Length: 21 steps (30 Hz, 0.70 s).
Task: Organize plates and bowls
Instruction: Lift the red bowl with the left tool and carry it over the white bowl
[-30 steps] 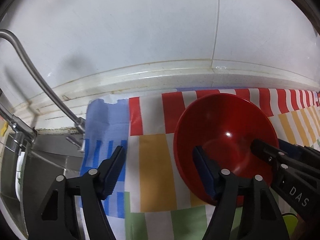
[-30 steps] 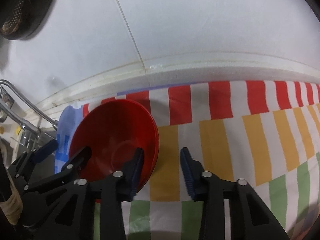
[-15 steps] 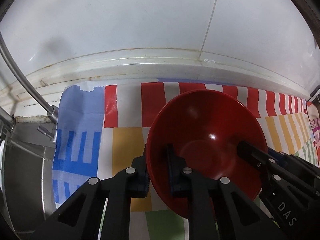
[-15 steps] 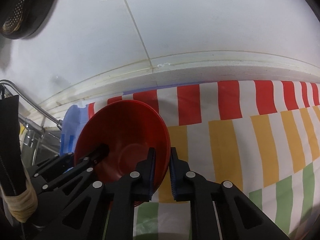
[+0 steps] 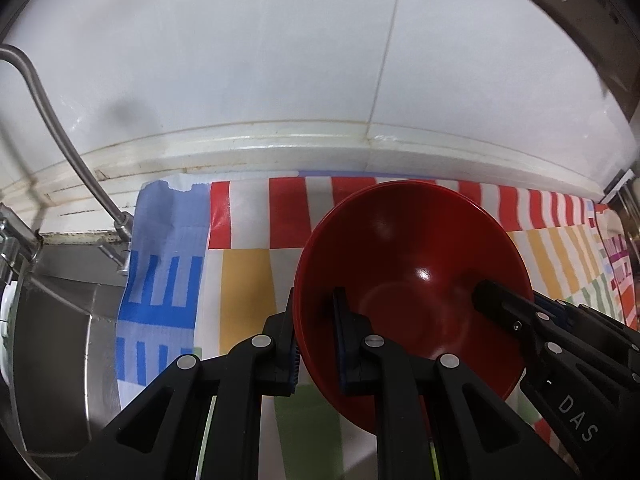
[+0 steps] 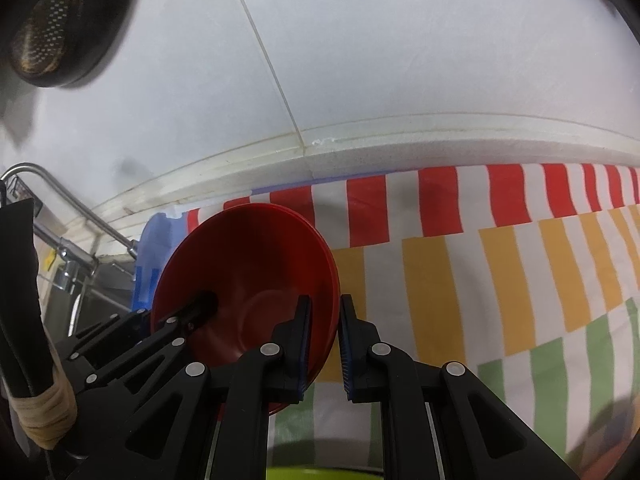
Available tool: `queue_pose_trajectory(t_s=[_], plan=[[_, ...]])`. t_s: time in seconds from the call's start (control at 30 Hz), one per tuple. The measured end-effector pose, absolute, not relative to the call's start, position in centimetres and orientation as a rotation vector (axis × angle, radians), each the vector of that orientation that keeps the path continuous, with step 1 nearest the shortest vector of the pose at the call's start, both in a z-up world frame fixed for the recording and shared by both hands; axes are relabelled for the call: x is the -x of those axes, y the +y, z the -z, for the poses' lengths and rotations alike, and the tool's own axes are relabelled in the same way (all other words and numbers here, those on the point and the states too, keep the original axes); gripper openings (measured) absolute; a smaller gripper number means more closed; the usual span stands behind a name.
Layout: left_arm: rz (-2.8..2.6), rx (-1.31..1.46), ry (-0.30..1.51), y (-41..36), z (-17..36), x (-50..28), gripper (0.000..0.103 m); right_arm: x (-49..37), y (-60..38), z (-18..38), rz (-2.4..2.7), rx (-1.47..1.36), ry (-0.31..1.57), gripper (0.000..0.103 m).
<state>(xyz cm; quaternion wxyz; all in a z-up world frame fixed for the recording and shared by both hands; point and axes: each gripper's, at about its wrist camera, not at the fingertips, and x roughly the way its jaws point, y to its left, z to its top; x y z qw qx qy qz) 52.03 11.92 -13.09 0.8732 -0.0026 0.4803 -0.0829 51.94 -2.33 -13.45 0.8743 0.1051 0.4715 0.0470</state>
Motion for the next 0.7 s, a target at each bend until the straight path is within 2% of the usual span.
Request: queue_pose_trajectory(t_s=[0.7], plan=[[0.229,-0.013,0.888,8.3,6.7,-43.4,0.015,-43.5,-5.0,7.6,-0.09,-0.154,0.895,0.014]])
